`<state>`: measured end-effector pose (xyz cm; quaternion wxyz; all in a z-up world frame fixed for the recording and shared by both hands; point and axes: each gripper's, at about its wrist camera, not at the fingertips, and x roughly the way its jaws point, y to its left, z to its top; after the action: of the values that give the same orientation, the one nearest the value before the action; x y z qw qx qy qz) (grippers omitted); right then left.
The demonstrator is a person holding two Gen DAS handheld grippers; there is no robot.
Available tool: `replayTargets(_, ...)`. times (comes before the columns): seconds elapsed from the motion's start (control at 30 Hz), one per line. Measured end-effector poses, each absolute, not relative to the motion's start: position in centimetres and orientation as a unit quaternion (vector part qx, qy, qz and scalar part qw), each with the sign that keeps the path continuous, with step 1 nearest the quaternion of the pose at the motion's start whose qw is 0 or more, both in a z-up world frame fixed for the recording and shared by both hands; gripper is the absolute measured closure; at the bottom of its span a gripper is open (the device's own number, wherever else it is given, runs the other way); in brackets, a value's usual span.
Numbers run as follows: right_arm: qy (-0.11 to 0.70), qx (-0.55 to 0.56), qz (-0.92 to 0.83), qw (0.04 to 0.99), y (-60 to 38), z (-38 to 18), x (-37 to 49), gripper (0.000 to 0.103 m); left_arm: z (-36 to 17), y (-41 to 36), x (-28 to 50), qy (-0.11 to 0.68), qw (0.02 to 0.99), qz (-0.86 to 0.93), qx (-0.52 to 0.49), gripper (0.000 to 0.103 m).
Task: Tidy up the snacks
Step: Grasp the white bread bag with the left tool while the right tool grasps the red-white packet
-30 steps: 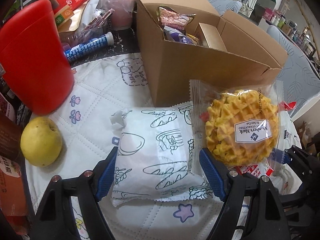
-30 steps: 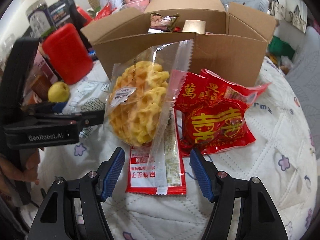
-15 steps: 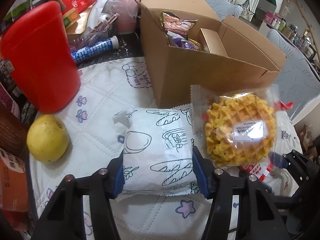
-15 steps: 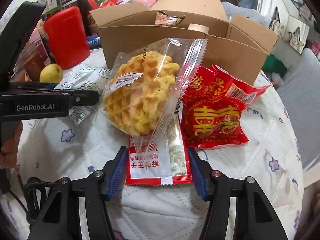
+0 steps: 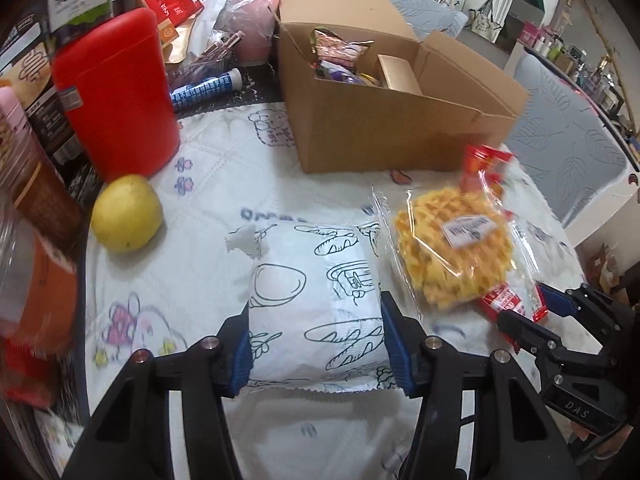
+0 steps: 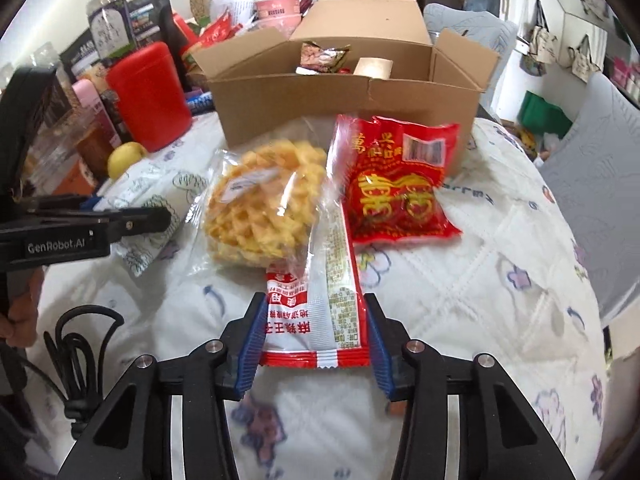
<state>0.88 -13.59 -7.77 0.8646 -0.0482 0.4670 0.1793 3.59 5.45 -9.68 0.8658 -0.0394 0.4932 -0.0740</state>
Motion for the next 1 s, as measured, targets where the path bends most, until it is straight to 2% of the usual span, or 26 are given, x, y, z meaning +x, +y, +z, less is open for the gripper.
replayTargets(0.3,0.480,-0.047,0.181,0.857,-15.0,-7.5,-3.0,0.057,-9.4,4.0,-0.6,0.498,0.861,-0.096,-0.033,0.050)
replayTargets(0.4,0.484,-0.040,0.175,0.856,-15.1,-8.0,-3.2,0.051,-9.9,3.9,-0.8,0.501,0.860,-0.092,-0.029,0.050)
replayTargets(0.67,0.481,-0.070,0.166,0.858,-13.7,-8.7,-2.2,0.044,-12.1,3.8,0.6,0.536,0.840,-0.075,-0.037,0.047)
replayTargets(0.77,0.489,-0.066,0.167,0.854,-13.6,-9.3,-1.6,0.036,-12.3,3.7,0.8,0.534,0.842,-0.070,-0.035,0.046)
replayTargets(0.97,0.483,-0.076,0.162,0.857,-13.4,-9.6,-1.4,0.037,-12.3,3.2,1.0,0.528,0.847,-0.063,-0.014,0.045)
replayTargets(1.0,0.481,-0.079,0.157,0.859,-13.5,-9.6,-1.5,0.046,-12.3,3.1,1.0,0.525,0.849,-0.061,-0.010,0.045)
